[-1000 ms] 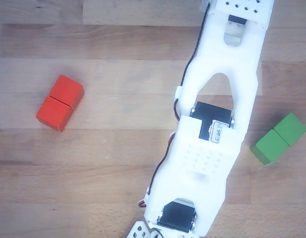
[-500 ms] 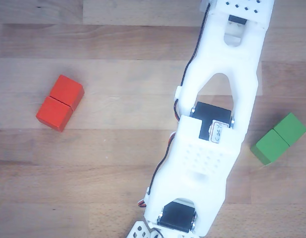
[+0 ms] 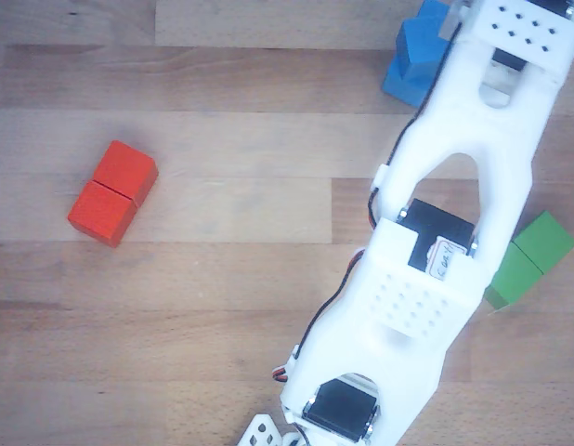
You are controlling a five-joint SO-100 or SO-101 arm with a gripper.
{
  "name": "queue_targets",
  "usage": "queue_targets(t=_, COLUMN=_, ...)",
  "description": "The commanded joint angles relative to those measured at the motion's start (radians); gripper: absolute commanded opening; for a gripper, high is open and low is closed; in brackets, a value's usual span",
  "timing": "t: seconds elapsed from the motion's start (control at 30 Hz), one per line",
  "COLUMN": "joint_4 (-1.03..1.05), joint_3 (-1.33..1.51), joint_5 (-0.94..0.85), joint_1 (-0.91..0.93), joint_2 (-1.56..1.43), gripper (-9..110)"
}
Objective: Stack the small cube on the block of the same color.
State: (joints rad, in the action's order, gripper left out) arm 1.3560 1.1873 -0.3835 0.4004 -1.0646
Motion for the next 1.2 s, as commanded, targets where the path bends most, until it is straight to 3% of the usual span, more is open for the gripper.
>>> queue_targets(t=0.0, joint_4=-0.014, joint_3=-0.052, joint_5=-0.034, joint_1=0.052, joint_2=-0.095, gripper=33)
queue_targets(t=0.63, joint_4=0.002, joint_3=-0.015, joint_5=-0.031, joint_1=0.141, joint_2=-0.204, gripper=33)
queue_targets(t=1.17, joint_4=-0.017, joint_3=0.46, joint_5=0.051, joint_1=0.071, joint_2=-0.715, gripper=33)
